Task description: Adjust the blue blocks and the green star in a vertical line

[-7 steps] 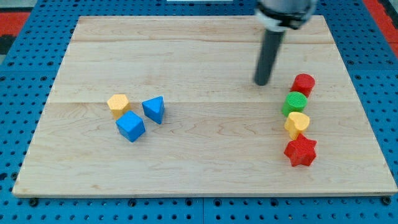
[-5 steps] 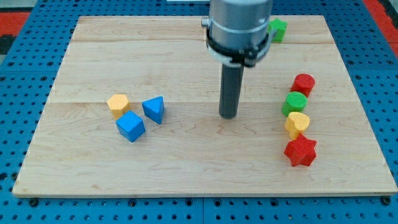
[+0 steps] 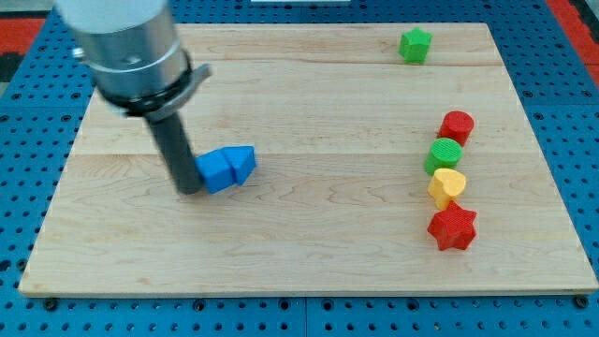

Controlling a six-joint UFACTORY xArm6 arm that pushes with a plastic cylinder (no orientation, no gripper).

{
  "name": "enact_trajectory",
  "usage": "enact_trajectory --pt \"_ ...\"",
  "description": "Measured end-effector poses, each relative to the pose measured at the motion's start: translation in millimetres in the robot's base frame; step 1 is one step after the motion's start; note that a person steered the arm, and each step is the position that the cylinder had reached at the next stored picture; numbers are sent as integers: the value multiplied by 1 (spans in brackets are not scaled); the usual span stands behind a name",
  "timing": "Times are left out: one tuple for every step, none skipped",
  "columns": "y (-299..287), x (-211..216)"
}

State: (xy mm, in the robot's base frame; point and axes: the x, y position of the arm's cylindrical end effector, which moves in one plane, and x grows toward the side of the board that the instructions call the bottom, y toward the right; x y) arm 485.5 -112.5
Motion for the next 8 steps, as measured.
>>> enact_trajectory --pt "51 -26" --pt "81 -55" --pt "130 -77" --pt "178 -97" --pt "212 -116" --pt "249 -117" --pt "266 -119" --pt "260 -123"
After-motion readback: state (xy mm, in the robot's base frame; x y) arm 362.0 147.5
